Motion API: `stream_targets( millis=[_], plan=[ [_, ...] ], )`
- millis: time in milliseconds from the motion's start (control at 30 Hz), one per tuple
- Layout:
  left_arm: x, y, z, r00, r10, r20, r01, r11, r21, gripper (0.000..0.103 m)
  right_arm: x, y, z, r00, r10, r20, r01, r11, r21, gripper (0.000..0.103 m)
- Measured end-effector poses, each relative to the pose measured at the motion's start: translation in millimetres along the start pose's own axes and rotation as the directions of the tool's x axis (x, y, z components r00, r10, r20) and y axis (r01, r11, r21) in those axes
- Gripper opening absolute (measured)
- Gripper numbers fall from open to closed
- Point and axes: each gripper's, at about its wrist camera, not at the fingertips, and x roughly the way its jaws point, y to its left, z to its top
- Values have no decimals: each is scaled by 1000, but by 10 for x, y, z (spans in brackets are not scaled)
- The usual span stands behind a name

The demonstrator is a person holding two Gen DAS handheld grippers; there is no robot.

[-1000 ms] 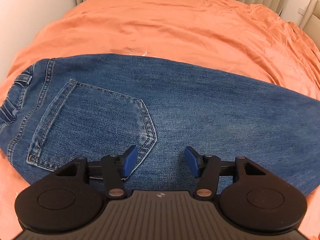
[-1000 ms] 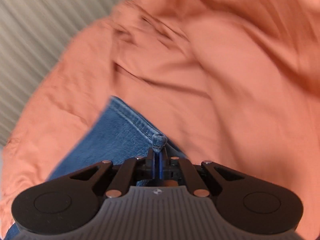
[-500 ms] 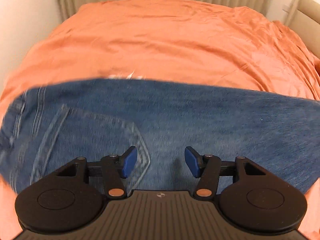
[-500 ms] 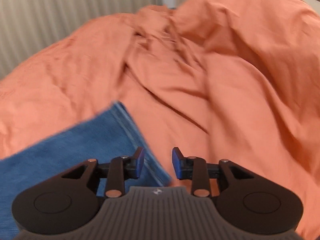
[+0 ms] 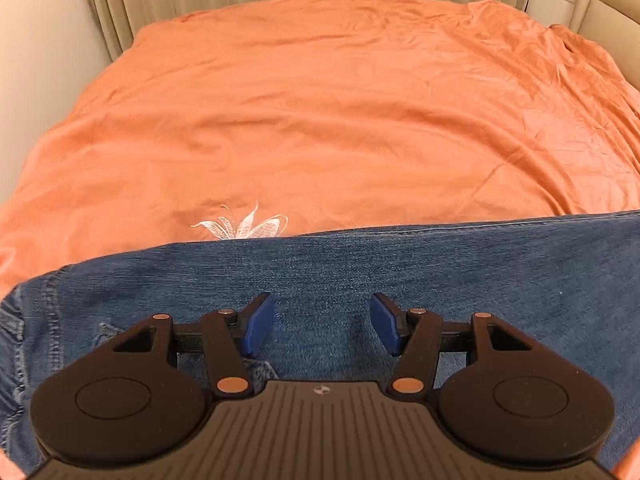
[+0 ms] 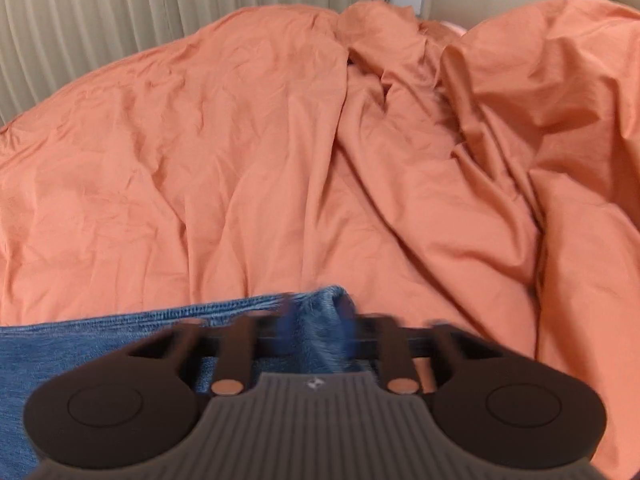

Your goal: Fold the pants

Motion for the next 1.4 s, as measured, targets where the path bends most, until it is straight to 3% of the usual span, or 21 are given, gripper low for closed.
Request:
stream_targets(
  millis=[67,233,433,500,567,667,767,900,1067,1200,1333,1400],
  plan=[
    [81,0,-5,1000,7,-6,-7,1000,3,65,29,0,2,1000,-17,2,17,1000,-8,2],
    [232,19,-25,999,41,-4,-41,999,-17,65,-22,44,46,994,-58,96,59,998,-7,0],
    [396,46,-27,998,70,7,-70,996,-49,65,252,62,28,994,-97,49,96,995,16,1],
    [432,35,-6,996,86,2,-85,995,-57,65,311,41,38,995,-101,26,100,995,29,8],
    [398,-18,18,993,115,12,-115,993,-41,65,236,9,60,991,-122,49,120,992,41,28],
    [240,-125,4,987,147,64,-147,989,-9,64,-5,-97,59,994,-93,66,88,993,75,34],
    [17,-255,-3,995,55,88,-54,998,-7,55,-313,-211,-60,998,-23,64,14,991,135,43],
    [-269,-603,-51,993,-72,91,68,996,49,55,-708,-307,-376,997,57,53,-68,966,248,54],
    [-444,-1128,-123,969,-240,62,230,964,135,55,-951,-496,-877,991,128,47,-136,893,430,58],
    [-466,-1527,-167,965,-256,56,239,946,218,53,-878,-684,-1177,988,150,38,-145,818,556,57],
    [-332,-1788,-131,953,-301,-12,297,931,213,50,-656,-809,-1367,969,240,64,-222,722,655,56],
    [-239,-1906,-117,953,-301,-35,300,924,239,43,-543,-824,-1406,963,258,77,-242,705,667,54]
  ],
)
